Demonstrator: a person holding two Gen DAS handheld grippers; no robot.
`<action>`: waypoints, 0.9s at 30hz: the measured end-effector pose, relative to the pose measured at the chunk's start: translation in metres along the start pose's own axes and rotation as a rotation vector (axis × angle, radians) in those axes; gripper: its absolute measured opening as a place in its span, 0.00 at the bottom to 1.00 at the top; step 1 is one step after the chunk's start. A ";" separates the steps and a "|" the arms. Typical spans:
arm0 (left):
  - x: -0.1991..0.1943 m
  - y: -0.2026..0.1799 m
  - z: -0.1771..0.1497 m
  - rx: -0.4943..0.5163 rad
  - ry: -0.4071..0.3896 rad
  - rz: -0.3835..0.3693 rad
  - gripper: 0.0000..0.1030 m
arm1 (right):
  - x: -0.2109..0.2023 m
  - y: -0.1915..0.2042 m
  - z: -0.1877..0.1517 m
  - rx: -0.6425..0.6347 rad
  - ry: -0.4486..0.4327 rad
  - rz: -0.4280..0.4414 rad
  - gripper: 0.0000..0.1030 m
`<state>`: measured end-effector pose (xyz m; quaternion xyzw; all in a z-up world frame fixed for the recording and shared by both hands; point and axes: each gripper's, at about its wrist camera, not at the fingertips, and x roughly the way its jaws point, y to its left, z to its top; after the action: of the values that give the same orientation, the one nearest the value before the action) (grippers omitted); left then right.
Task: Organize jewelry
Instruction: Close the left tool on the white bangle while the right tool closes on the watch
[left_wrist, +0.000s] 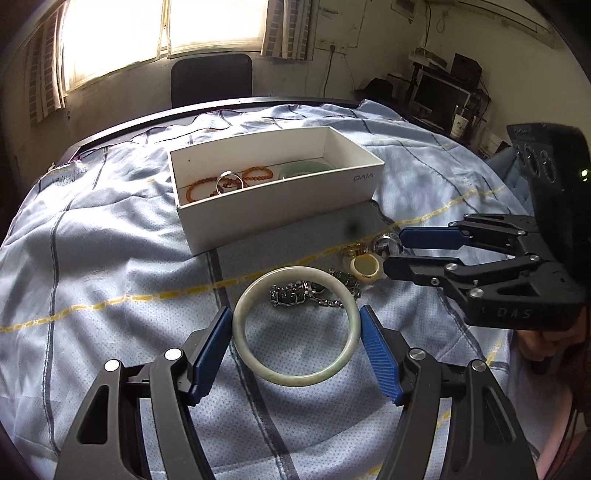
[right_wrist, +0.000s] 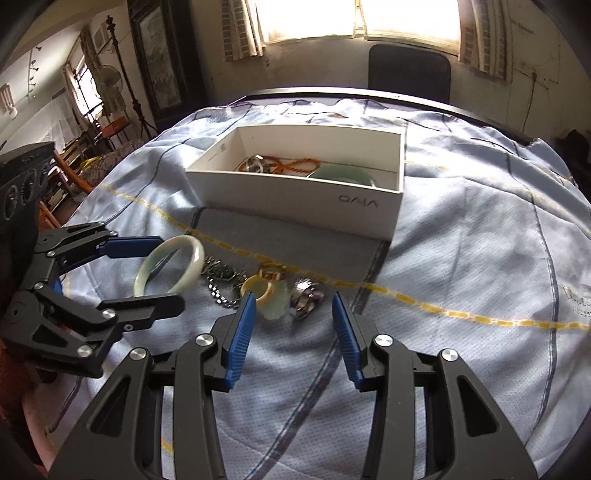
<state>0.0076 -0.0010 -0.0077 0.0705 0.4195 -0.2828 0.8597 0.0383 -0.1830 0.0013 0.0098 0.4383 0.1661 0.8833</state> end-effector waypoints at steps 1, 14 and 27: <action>-0.001 0.000 0.000 0.000 -0.003 -0.001 0.68 | 0.001 -0.001 0.000 0.006 0.002 -0.004 0.36; -0.003 -0.002 0.000 -0.006 -0.008 -0.010 0.68 | 0.007 -0.003 0.000 0.007 0.010 -0.015 0.12; -0.003 0.002 0.001 -0.021 -0.014 -0.021 0.68 | 0.000 -0.007 0.000 0.027 0.002 -0.009 0.05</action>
<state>0.0077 0.0018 -0.0049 0.0553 0.4172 -0.2879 0.8602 0.0406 -0.1897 0.0004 0.0194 0.4416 0.1560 0.8833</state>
